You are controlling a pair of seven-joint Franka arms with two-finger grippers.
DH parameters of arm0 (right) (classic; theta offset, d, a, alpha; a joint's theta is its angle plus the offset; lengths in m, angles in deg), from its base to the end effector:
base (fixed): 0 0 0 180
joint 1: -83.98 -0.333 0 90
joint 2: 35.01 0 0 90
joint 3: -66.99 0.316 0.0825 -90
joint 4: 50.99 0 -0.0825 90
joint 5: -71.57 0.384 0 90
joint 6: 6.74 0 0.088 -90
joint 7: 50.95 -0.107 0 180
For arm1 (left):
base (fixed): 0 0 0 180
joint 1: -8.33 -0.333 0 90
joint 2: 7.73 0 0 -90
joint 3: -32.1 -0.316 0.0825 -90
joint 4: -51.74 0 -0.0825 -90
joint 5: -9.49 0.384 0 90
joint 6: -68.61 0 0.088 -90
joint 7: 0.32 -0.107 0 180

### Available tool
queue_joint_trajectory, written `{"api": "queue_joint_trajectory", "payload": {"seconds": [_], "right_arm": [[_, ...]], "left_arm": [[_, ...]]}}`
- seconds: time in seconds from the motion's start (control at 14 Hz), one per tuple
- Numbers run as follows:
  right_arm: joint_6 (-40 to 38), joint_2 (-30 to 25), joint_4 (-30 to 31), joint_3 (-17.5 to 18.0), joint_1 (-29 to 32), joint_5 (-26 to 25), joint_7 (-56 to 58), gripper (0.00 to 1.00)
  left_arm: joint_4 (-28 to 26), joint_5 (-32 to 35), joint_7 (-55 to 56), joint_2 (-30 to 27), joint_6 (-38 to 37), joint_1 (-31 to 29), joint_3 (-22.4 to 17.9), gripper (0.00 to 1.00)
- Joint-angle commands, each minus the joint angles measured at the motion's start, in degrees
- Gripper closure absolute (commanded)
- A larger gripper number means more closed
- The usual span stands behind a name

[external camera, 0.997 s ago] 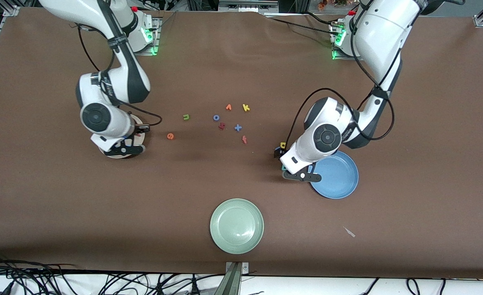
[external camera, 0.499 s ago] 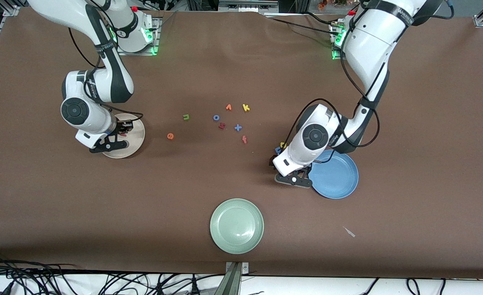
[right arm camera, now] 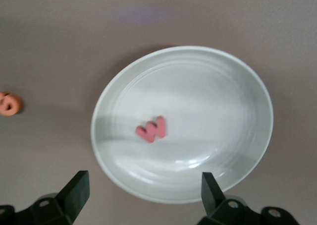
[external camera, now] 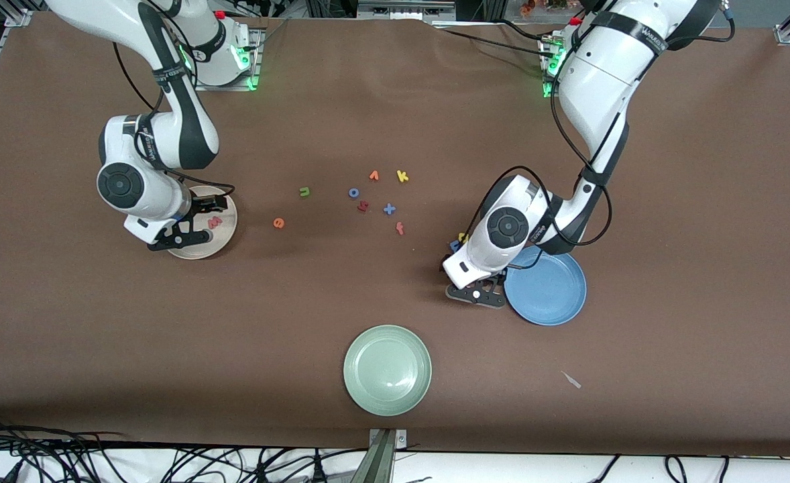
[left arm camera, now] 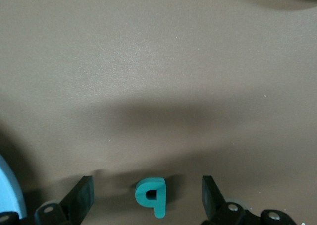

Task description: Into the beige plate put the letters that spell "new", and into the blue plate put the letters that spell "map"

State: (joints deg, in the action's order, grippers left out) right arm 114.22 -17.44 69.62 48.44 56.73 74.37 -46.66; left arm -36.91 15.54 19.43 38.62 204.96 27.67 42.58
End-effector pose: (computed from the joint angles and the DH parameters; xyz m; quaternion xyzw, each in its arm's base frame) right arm 0.5385 0.0852 0.2583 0.9848 0.0968 -0.1399 0.0350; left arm 0.6238 -0.3340 0.1805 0.9948 -0.0962 0.0055 0.0338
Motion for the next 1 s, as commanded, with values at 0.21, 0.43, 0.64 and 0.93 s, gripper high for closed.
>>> {"api": "queue_joint_trajectory", "payload": {"seconds": [0.21,0.43,0.64,0.93], "right_arm": [[-5.64,-1.22,-3.11,0.18,-0.52,2.39,-0.41,0.0],[-6.0,-0.61,-5.21,2.37,-1.67,2.48,-7.24,0.0],[-4.51,1.76,-7.58,5.18,-2.46,3.79,-14.46,0.0],[3.38,3.96,-7.94,7.48,-3.6,7.14,-16.15,0.0]], "left_arm": [[1.03,1.76,0.29,0.67,-0.21,0.97,-0.19,0.3],[0.85,1.76,0.29,0.31,-0.74,0.71,-0.19,0.37],[0.5,1.76,0.38,0.31,-1.44,0.79,-0.19,0.38],[0.41,1.76,0.38,0.23,-2.4,0.62,-0.37,0.44]]}}
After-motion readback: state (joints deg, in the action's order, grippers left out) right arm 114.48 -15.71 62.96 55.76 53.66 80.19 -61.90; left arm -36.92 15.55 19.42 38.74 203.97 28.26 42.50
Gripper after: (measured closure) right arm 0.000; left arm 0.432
